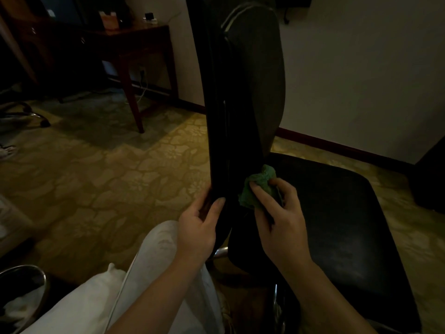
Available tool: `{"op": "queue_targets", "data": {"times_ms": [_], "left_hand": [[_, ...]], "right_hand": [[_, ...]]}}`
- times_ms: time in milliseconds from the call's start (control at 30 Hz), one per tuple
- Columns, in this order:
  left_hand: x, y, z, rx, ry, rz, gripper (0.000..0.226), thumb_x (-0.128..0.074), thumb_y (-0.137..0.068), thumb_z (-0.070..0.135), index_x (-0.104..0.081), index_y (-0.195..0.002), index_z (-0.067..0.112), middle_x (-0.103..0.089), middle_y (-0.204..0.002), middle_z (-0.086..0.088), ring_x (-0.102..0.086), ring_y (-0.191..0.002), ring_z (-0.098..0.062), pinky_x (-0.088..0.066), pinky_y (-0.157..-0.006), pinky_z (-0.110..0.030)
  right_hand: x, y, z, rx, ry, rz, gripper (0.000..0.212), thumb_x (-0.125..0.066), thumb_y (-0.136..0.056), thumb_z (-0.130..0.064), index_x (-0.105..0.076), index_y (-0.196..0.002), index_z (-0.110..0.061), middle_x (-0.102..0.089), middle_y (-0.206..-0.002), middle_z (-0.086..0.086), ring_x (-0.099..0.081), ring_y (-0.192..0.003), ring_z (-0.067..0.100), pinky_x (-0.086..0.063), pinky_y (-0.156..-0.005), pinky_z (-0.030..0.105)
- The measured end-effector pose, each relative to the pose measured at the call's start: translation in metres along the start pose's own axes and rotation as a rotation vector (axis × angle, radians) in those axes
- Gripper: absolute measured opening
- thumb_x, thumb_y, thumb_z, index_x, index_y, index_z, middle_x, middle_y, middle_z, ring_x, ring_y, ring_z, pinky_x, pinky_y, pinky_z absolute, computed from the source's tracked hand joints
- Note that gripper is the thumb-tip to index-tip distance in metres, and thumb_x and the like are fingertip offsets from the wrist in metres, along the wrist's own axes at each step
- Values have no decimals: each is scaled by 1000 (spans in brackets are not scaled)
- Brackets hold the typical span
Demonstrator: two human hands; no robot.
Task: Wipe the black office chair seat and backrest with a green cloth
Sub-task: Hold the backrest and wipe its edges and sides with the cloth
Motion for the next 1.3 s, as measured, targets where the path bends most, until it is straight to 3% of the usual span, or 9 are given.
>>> {"op": "queue_targets", "data": {"times_ms": [167, 333, 600, 833, 1033, 1167, 1300], "left_hand": [[1, 3, 1, -2, -17, 17, 34, -59, -97, 30, -58, -130, 37, -68, -114, 27, -62, -110, 6, -52, -91, -16], [1, 3, 0, -3, 7, 22, 41, -60, -96, 31, -58, -136, 27, -69, -117, 22, -63, -112, 3, -53, -94, -20], [1, 4, 0, -4, -5, 18, 39, -60, -96, 32, -58, -135, 31, -69, -119, 21, -62, -114, 2, -53, -97, -27], [0, 7, -1, -9, -22, 8, 42, -61, -96, 28, -56, -137, 32, -67, -121, 24, -61, -115, 4, -52, -95, -20], [-1, 15, -6, 18, -9, -3, 40, -62, -96, 17, -53, -127, 41, -67, -107, 36, -61, -108, 13, -48, -82, -7], [0, 16, -8, 17, -49, -7, 38, -62, -96, 23, -52, -123, 50, -65, -110, 38, -59, -110, 12, -48, -84, -8], [2, 15, -9, 12, -49, -3, 41, -63, -95, 25, -51, -127, 47, -65, -112, 37, -59, -113, 11, -50, -88, -11]], "right_hand": [[-13, 23, 18, -30, 50, -63, 44, -66, -89, -12, -60, -131, -23, -39, -144, 8, -45, -131, 24, -53, -96, 44], [-31, 47, 32, -77, 92, -166, 48, -70, -86, -11, -59, -131, -24, -39, -143, 4, -48, -128, 24, -55, -94, 43], [0, 21, 9, -34, 49, -47, 44, -65, -89, -14, -60, -132, -21, -40, -142, 5, -48, -129, 25, -54, -93, 44], [2, 13, 5, -30, 23, -27, 40, -64, -90, -14, -62, -129, -20, -41, -144, 7, -46, -132, 23, -53, -96, 42], [-34, 59, 37, -193, 79, -178, 45, -69, -87, -12, -62, -129, -25, -41, -143, 2, -47, -131, 22, -53, -96, 42], [-43, 67, 41, -245, 68, -226, 45, -66, -91, -16, -59, -133, -28, -41, -145, 0, -46, -131, 18, -50, -102, 37], [-25, 60, 32, -245, 38, -157, 43, -66, -90, -14, -61, -131, -25, -43, -143, 1, -47, -130, 19, -52, -98, 40]]}}
Point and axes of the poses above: each hand's wrist, its own y-axis away from the middle knuckle, its own x-axis out of the back of the hand, z = x × y, the point moved 9 cm from there along -y, towards the middle knuckle
